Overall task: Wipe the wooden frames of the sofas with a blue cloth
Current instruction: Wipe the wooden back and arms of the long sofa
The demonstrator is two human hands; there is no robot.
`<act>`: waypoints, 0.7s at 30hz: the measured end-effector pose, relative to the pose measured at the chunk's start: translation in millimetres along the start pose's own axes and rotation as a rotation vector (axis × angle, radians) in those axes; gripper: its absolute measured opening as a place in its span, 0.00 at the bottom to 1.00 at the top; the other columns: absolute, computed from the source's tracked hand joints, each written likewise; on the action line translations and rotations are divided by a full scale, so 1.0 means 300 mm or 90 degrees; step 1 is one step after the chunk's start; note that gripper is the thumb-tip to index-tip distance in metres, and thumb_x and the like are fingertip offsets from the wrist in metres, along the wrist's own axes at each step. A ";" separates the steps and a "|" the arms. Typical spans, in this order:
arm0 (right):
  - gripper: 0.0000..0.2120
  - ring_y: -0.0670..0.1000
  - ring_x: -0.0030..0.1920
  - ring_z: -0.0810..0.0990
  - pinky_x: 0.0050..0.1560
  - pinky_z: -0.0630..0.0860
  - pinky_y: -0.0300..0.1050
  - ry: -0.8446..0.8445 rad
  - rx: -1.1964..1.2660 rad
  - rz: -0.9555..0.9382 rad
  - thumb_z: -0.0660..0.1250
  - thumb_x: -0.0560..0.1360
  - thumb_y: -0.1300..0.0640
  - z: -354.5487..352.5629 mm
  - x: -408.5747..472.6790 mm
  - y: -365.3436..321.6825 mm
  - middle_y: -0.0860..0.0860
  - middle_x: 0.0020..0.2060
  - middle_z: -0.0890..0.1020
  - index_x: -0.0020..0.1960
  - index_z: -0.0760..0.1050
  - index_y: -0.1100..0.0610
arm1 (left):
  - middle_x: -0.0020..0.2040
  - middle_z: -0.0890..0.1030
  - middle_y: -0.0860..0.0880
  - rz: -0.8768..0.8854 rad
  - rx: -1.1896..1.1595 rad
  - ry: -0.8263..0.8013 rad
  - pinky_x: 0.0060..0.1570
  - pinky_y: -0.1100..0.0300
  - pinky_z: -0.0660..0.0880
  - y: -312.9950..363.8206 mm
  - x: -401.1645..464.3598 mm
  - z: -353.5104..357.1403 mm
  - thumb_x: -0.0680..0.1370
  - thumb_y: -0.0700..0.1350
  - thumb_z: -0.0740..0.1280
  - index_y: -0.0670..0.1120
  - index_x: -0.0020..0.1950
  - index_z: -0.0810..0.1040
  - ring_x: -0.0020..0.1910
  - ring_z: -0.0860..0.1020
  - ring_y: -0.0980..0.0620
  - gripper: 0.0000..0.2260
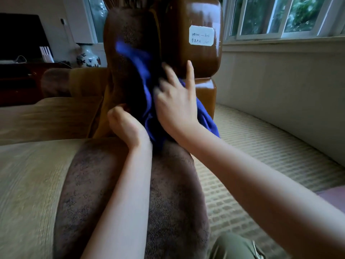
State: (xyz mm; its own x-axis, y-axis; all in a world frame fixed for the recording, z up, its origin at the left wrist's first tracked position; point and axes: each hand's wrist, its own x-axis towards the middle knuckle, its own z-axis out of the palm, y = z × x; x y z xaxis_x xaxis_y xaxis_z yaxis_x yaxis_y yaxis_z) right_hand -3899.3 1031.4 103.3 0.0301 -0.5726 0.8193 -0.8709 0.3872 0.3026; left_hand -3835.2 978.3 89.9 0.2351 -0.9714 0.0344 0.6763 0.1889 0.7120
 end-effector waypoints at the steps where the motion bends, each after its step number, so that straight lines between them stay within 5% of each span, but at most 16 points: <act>1: 0.18 0.58 0.56 0.78 0.71 0.50 0.66 -0.102 0.014 -0.054 0.53 0.72 0.62 0.006 -0.031 0.006 0.54 0.30 0.77 0.40 0.82 0.58 | 0.36 0.73 0.50 0.009 0.014 0.008 0.36 0.67 0.71 -0.003 -0.012 0.002 0.78 0.35 0.55 0.44 0.39 0.72 0.34 0.72 0.56 0.11; 5: 0.16 0.53 0.30 0.75 0.67 0.67 0.60 -0.117 -0.034 -0.175 0.56 0.65 0.66 0.007 -0.109 -0.005 0.50 0.18 0.62 0.25 0.78 0.56 | 0.38 0.74 0.50 0.011 0.055 -0.012 0.39 0.67 0.70 -0.019 -0.006 -0.010 0.77 0.38 0.57 0.44 0.44 0.74 0.37 0.73 0.55 0.07; 7: 0.14 0.51 0.26 0.72 0.67 0.67 0.59 -0.082 -0.021 -0.199 0.61 0.63 0.66 0.033 -0.108 0.000 0.49 0.19 0.56 0.21 0.73 0.54 | 0.38 0.75 0.50 0.041 0.086 -0.032 0.39 0.67 0.70 -0.018 -0.010 -0.010 0.76 0.38 0.57 0.46 0.40 0.74 0.37 0.73 0.54 0.09; 12: 0.19 0.52 0.40 0.79 0.71 0.57 0.63 0.029 -0.005 -0.252 0.51 0.70 0.63 0.020 -0.035 0.092 0.49 0.24 0.69 0.29 0.76 0.53 | 0.42 0.79 0.47 0.022 0.165 -0.146 0.47 0.57 0.73 -0.035 0.001 0.004 0.71 0.46 0.58 0.46 0.40 0.77 0.46 0.77 0.48 0.09; 15: 0.11 0.53 0.58 0.78 0.71 0.53 0.61 0.226 0.062 -0.196 0.61 0.73 0.61 -0.021 0.054 0.239 0.49 0.43 0.83 0.40 0.82 0.51 | 0.56 0.78 0.42 0.145 0.239 -0.306 0.60 0.51 0.70 -0.066 -0.027 0.008 0.71 0.54 0.57 0.42 0.56 0.77 0.56 0.76 0.45 0.22; 18: 0.11 0.54 0.62 0.75 0.68 0.62 0.57 0.352 0.145 0.003 0.62 0.77 0.62 0.021 -0.012 0.351 0.54 0.58 0.80 0.51 0.82 0.54 | 0.69 0.67 0.49 0.349 0.353 -0.443 0.69 0.65 0.60 -0.097 -0.072 0.009 0.77 0.55 0.52 0.40 0.72 0.65 0.68 0.65 0.58 0.28; 21: 0.15 0.49 0.58 0.74 0.63 0.67 0.47 0.231 0.488 0.415 0.58 0.73 0.61 0.133 -0.136 0.325 0.55 0.57 0.79 0.56 0.78 0.57 | 0.72 0.61 0.51 0.384 0.369 -0.468 0.68 0.73 0.52 -0.113 -0.067 0.018 0.78 0.56 0.49 0.41 0.76 0.58 0.69 0.57 0.65 0.30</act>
State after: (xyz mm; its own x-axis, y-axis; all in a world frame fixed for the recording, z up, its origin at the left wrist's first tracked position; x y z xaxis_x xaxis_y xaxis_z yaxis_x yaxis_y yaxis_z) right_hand -4005.0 1063.6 80.0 -0.5189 -0.1209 0.8462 -0.8434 -0.0889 -0.5299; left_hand -3866.5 990.6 68.9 -0.1852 -0.6283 0.7556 0.1171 0.7493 0.6518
